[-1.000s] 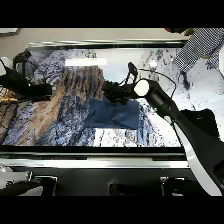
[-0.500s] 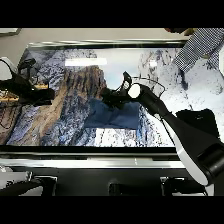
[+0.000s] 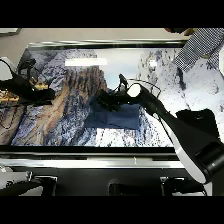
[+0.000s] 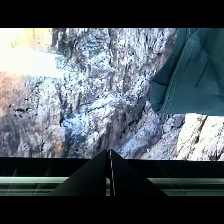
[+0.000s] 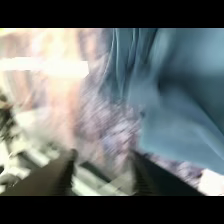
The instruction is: Fold the clothes and pants, and hang the long-sleeved shirts on hangers.
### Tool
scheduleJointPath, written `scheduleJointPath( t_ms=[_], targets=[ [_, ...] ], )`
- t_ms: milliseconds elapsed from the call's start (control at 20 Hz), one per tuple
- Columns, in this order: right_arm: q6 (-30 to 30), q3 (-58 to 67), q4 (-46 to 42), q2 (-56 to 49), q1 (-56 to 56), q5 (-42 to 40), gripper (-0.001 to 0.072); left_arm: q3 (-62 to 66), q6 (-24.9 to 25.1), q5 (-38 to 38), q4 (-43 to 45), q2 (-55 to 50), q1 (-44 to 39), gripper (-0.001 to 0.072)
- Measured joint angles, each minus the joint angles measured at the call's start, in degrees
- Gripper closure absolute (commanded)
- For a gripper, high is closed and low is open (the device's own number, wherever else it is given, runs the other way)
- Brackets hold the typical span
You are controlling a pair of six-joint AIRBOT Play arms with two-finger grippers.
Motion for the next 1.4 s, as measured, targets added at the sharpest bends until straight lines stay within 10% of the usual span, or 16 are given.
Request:
scheduleJointPath(
  t_ms=[700,1400],
  targets=[
    [-10.86,-3.58,-7.76,11.15,-28.39,19.08,0.0119,0.00,-0.24,-0.17,-0.11,0.00,0.00,0.0687],
    [-29.75,-20.24,0.17,-0.15,-34.88,13.51,0.0196,0.00,1.53,-0.13,-0.09,0.00,0.00,0.0687]
  ],
)
